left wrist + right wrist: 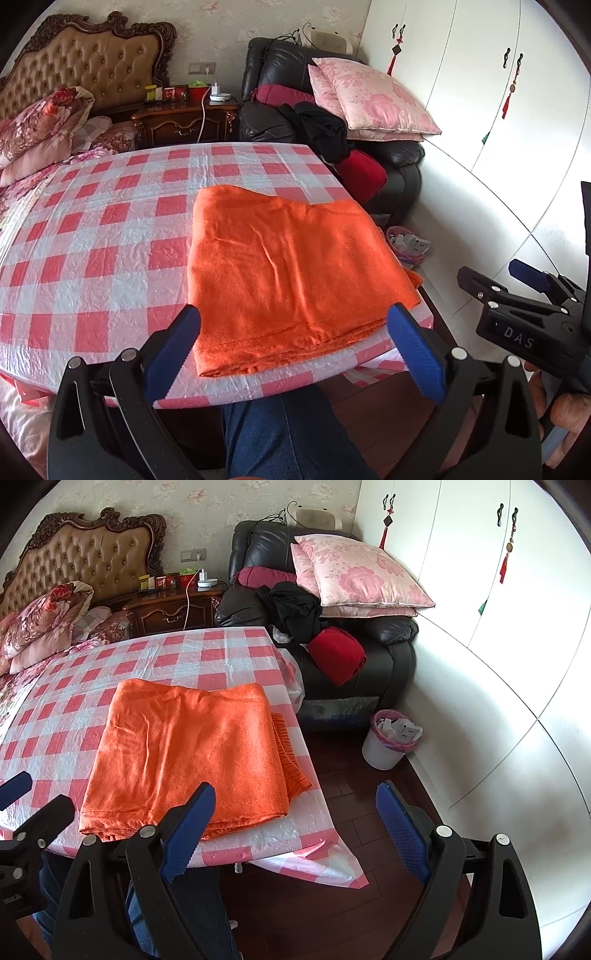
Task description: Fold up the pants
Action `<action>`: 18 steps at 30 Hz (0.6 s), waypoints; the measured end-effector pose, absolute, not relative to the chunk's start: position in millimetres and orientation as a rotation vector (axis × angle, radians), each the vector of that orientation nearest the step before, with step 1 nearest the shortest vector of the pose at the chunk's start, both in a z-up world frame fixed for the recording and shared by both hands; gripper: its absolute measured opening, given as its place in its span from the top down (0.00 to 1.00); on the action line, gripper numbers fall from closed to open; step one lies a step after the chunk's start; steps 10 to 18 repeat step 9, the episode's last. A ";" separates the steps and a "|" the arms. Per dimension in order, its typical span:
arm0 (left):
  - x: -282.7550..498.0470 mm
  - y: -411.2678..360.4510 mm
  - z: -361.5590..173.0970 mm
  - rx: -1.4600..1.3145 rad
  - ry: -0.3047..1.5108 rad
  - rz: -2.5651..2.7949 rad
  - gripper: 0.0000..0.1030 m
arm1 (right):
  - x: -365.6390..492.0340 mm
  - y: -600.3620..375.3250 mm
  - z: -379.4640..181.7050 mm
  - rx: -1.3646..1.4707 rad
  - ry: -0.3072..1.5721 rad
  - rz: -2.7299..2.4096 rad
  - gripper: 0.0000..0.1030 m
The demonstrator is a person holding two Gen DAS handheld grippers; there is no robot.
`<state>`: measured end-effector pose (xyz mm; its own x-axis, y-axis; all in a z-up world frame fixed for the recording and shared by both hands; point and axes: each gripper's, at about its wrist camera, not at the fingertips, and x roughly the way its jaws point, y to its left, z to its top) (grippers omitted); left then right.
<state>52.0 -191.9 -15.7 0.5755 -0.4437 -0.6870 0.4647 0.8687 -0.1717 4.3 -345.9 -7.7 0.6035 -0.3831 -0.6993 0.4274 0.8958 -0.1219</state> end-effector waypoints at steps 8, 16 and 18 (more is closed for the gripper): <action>78.1 -164.4 -16.0 -0.100 0.813 -0.610 0.02 | 12.0 -356.5 -19.9 0.091 0.815 -0.472 0.15; 86.7 -142.5 -14.5 -0.127 0.798 -0.575 0.02 | 12.0 -356.5 -19.9 0.091 0.815 -0.472 0.15; 86.7 -142.5 -14.5 -0.127 0.798 -0.575 0.02 | 12.0 -356.5 -19.9 0.091 0.815 -0.472 0.15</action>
